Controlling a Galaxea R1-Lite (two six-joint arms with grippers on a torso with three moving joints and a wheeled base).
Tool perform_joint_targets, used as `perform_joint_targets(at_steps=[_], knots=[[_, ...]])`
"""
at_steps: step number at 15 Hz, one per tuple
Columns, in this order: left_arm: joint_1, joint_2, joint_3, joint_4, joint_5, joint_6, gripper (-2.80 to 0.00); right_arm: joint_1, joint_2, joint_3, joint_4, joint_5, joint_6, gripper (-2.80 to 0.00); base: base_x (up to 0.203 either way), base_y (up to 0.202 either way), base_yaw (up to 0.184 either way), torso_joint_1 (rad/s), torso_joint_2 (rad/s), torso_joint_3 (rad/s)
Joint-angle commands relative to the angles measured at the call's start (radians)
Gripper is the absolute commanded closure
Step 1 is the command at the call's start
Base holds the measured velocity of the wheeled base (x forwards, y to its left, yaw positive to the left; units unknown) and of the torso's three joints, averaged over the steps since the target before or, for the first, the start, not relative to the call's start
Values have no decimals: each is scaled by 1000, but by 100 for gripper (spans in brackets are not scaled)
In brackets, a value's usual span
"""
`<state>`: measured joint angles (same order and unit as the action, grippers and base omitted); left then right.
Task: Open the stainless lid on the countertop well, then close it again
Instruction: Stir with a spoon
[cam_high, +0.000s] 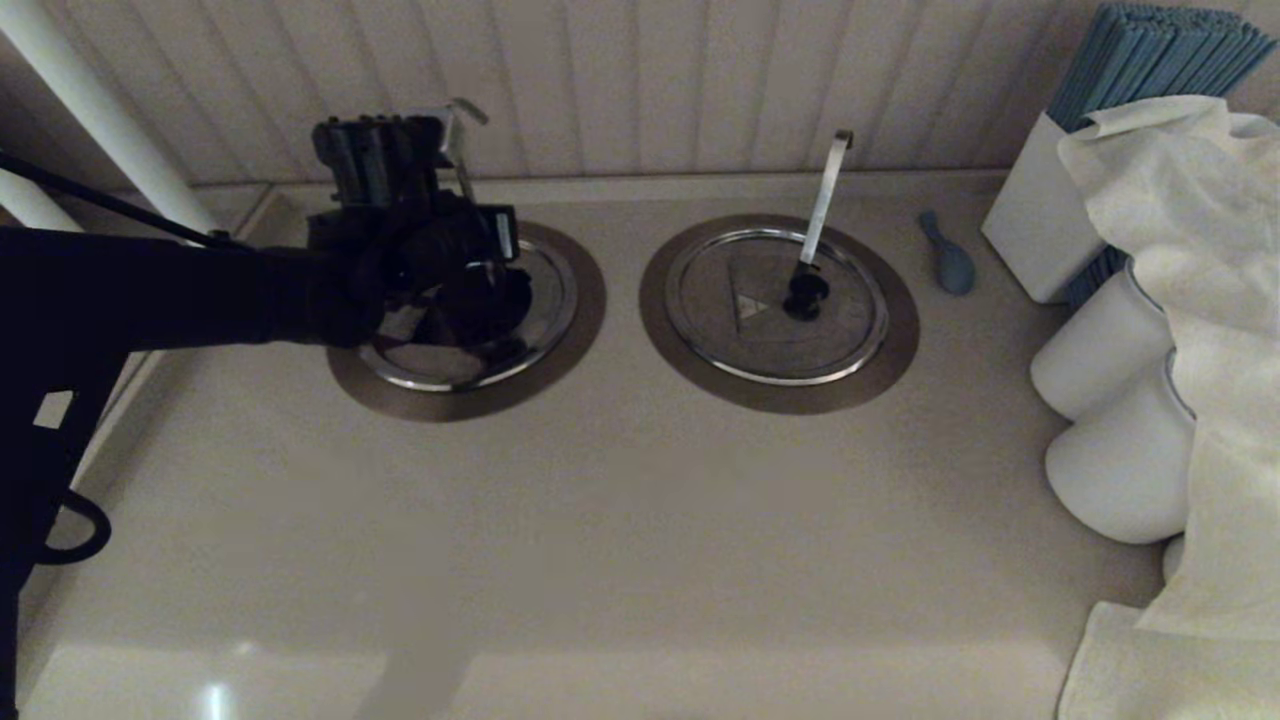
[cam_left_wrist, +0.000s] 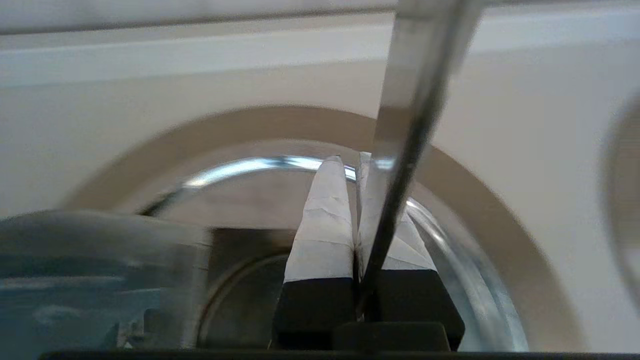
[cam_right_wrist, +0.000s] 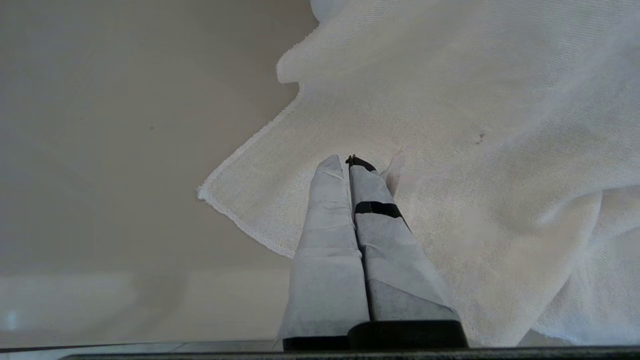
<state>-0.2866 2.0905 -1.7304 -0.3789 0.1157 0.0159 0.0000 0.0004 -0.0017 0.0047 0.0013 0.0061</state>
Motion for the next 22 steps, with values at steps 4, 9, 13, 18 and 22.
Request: perform_joint_targets(at_steps=[4,9,13,18,22], knots=[[3,-8,16,130,-33,21,0,0,0,0,0,0,0,0,0,0,0,0,0,0],[4,36,-33,130,-22,52,0,0,0,0,0,1,0,0,0,0,0,0,0,0],[3,126,-127,130,40,56,0,0,0,0,0,2,0,0,0,0,0,0,0,0],[3,161,-166,130,58,50,0,0,0,0,0,0,0,0,0,0,0,0,0,0],[3,154,-164,130,58,50,0,0,0,1,0,0,0,0,0,0,0,0,0,0]])
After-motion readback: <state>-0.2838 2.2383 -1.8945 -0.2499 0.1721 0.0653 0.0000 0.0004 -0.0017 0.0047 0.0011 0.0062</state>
